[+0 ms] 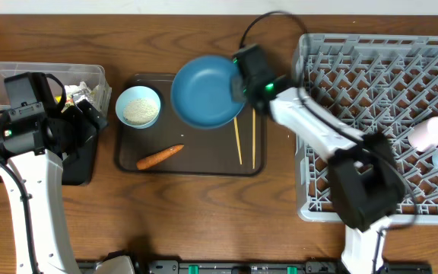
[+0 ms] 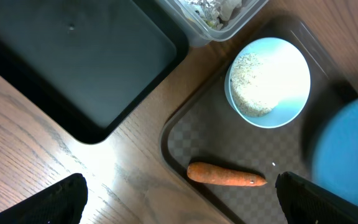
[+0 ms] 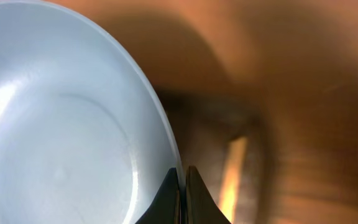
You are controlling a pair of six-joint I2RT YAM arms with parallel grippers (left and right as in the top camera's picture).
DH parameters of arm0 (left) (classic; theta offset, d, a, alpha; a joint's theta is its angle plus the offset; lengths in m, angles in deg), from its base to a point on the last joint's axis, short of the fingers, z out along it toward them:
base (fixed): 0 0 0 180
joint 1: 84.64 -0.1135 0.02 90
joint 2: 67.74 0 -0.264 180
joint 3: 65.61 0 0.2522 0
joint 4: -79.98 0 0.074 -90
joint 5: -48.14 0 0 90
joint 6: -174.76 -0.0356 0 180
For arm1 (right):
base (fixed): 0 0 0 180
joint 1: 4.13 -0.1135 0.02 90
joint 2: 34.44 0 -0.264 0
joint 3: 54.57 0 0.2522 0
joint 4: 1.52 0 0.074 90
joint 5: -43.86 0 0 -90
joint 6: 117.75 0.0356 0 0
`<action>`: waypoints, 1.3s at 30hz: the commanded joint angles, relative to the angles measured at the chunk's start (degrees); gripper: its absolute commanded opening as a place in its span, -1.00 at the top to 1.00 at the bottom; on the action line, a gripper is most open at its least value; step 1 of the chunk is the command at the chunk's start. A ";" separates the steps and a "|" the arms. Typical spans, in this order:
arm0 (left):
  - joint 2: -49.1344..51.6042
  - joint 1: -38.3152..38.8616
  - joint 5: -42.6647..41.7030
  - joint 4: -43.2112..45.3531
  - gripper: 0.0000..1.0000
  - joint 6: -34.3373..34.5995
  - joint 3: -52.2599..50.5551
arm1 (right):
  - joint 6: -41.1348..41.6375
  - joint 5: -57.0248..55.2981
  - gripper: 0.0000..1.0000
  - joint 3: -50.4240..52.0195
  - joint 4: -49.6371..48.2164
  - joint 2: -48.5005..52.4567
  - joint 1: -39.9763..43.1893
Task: Sort waste into correct bins and load items into the dishwasher rack
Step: 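Lift the teal bowl and carry it right over the rack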
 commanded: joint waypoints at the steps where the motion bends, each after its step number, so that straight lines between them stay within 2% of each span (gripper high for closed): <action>1: 0.28 -0.26 0.22 -0.13 -0.98 0.70 -0.44 | -7.41 -6.73 0.98 -2.40 0.33 -9.09 3.15; 7: 0.28 -0.24 0.20 -0.15 -0.98 0.70 -0.44 | -17.05 -16.61 0.98 -2.40 2.99 -18.21 9.16; 13: 0.28 -0.24 0.20 -0.15 -0.98 0.72 -0.44 | -25.66 -35.43 0.98 -2.40 4.48 -22.38 16.61; 18: 0.28 -0.24 0.20 -0.15 -0.98 0.70 -0.44 | -26.86 -50.49 0.97 -2.12 4.61 -22.32 23.34; 23: 0.28 -0.24 0.20 -0.15 -0.98 0.72 -0.44 | -26.91 -56.41 0.99 -2.10 3.67 -22.29 29.38; 31: 0.28 -0.24 0.20 -0.15 -0.98 0.72 -0.44 | -32.33 -56.85 0.97 -2.10 1.92 -21.16 37.42; 39: 0.28 -0.24 0.17 -0.15 -0.98 0.72 -0.44 | -34.32 -56.85 0.97 -1.79 2.95 -17.88 37.70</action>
